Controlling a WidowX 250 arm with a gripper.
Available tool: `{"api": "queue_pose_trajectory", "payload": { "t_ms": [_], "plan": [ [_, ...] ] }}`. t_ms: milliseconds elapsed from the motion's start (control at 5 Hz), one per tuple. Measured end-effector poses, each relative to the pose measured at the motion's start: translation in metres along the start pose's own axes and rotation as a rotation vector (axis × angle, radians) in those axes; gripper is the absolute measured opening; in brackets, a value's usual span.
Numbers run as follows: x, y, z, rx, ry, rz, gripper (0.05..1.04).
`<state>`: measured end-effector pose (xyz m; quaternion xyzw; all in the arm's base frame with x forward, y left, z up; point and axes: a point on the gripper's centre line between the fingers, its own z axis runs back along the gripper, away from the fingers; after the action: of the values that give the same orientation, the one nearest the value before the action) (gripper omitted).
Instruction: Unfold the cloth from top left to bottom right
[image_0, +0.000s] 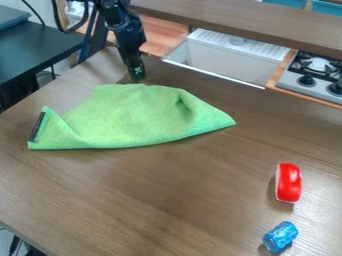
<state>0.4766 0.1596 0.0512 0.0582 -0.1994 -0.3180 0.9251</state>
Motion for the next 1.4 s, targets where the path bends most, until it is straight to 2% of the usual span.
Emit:
{"api": "queue_pose_trajectory", "payload": {
  "t_ms": [200,400,600,800,1000,1200,1400],
  "plan": [
    [-0.002,0.004,0.0,0.028,0.015,-0.006,0.999],
    [-0.006,0.004,0.0,0.03,0.044,-0.01,0.999],
    [-0.007,0.007,0.009,0.041,0.117,0.003,0.999],
    [-0.007,-0.002,-0.001,0.012,0.178,-0.004,0.999],
    [-0.006,0.0,0.002,0.014,0.195,-0.008,0.999],
    [-0.013,-0.002,-0.009,0.003,0.23,-0.009,0.999],
    [-0.014,0.001,-0.007,0.016,0.24,-0.013,0.957]
  ]
}}
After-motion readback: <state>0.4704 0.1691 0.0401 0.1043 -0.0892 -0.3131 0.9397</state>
